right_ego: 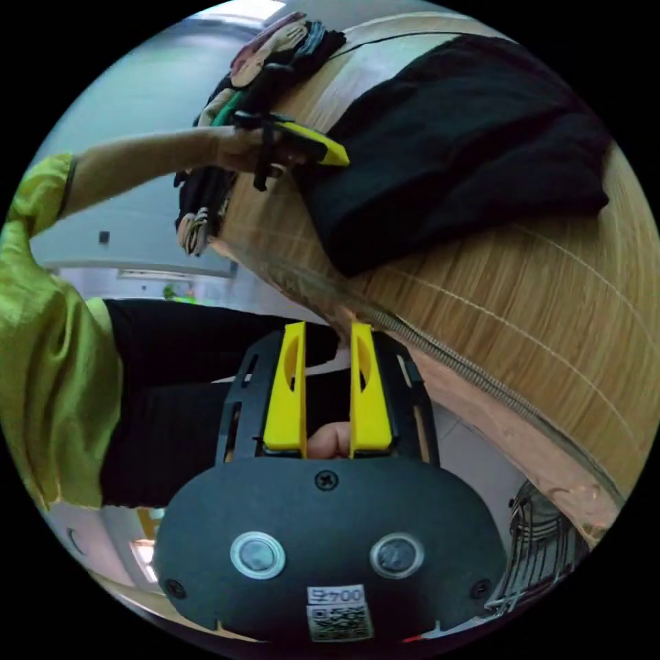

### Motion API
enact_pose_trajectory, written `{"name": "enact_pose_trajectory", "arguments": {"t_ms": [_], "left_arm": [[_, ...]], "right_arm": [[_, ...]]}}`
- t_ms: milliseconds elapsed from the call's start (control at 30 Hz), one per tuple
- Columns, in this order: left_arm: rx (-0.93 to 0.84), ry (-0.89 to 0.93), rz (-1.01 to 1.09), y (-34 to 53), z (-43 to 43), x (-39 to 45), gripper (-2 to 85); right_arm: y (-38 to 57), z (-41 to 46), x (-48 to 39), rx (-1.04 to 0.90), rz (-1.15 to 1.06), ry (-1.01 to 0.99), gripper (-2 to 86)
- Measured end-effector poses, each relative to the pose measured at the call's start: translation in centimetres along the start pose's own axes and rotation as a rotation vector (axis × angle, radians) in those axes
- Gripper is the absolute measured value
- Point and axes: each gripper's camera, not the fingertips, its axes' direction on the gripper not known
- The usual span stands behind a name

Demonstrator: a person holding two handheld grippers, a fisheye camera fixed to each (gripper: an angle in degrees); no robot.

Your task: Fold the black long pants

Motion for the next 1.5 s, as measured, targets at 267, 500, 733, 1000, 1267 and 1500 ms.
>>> {"name": "enact_pose_trajectory", "arguments": {"t_ms": [267, 500, 733, 1000, 1267, 1500], "left_arm": [[-0.057, 0.004, 0.044, -2.5, 0.7, 2.3, 1.1], [-0.113, -0.105, -0.054, -7.3, 5.8, 6.1, 12.0], [-0.104, -0.209, -0.144, -9.5, 8.7, 6.5, 15.2], [-0.243, -0.543, -0.028, -10.1, 13.2, 8.5, 3.7], [-0.050, -0.317, -0.214, -6.5, 8.9, 4.3, 1.4], [-0.011, -0.229, -0.199, -5.1, 5.9, 3.7, 1.3]], "right_arm": [[2.0, -7.9, -3.5, 0.382, 0.078, 0.111, 13.6], [-0.2, -6.4, -5.0, 0.308, 0.094, 0.046, 11.3], [0.9, -7.3, -11.8, 0.509, 0.148, 0.167, 10.2], [-0.4, -5.2, -16.1, 0.479, 0.096, 0.291, 9.7], [1.9, -9.8, -8.7, 0.507, 0.116, 0.127, 13.3], [-5.8, -8.6, -4.7, 0.176, -0.153, 0.001, 13.5]]}}
